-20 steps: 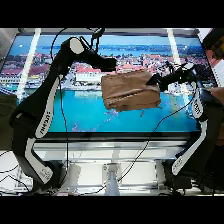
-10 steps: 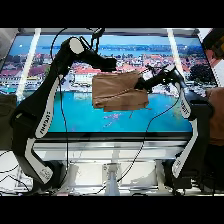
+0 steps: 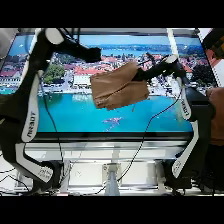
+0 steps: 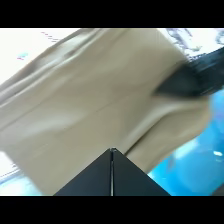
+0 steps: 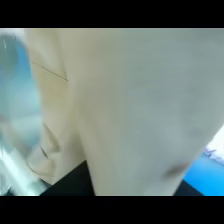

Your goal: Fold the clothes and pants, and hang the long-sleeved shirts on hangers.

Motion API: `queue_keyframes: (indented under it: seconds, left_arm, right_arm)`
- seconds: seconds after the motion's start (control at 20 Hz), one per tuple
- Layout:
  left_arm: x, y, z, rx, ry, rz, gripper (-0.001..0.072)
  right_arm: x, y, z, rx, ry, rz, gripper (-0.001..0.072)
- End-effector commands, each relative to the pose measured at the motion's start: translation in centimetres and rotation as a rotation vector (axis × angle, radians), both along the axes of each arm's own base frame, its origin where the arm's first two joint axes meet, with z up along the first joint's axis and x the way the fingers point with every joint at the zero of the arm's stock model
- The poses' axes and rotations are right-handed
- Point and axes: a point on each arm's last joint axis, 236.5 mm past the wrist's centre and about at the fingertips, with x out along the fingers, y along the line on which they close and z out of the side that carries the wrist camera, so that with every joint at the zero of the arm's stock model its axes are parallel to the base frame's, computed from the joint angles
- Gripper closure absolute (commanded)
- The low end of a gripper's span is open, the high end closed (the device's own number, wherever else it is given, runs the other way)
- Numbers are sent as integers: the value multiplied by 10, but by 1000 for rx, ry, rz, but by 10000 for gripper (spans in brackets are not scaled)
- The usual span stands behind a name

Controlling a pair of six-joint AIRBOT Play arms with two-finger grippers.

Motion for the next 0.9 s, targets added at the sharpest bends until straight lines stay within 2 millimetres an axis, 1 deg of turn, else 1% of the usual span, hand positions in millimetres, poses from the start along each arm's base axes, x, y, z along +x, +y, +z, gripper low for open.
queue_keyframes:
  seconds: [0.0, 0.1, 0.2, 0.25, 0.4, 0.45, 0.5, 0.55, 0.65, 0.75, 0.85]
  left_arm:
    - [-14, 57, 29, 150, -54, 58, 691]
    - [-19, 84, 56, 225, -132, 111, 691]
    - [-28, 103, 85, 270, -204, 156, 691]
    - [-36, 106, 98, 265, -229, 161, 691]
    - [-60, 110, 135, 245, -298, 170, 691]
    - [-65, 113, 145, 244, -320, 176, 691]
    - [-69, 121, 152, 263, -341, 194, 691]
    - [-71, 128, 157, 283, -357, 212, 691]
    - [-70, 139, 160, 320, -373, 238, 691]
    - [-69, 144, 159, 340, -376, 251, 690]
    - [-69, 145, 159, 342, -376, 253, 690]
  right_arm:
    - [16, -64, 48, -142, -136, -73, 683]
    - [16, -115, 71, -245, -170, -162, 683]
    - [11, -160, 94, -320, -193, -251, 683]
    - [6, -187, 107, -366, -200, -307, 683]
    - [-15, -258, 143, -472, -200, -503, 683]
    - [-24, -279, 157, -494, -205, -570, 683]
    - [-34, -298, 170, -515, -209, -631, 684]
    - [-45, -315, 182, -532, -200, -704, 684]
    - [-78, -345, 196, -570, -123, -851, 684]
    - [-118, -370, 204, -643, -29, -953, 684]
    - [-162, -397, 210, -763, 77, -1055, 684]
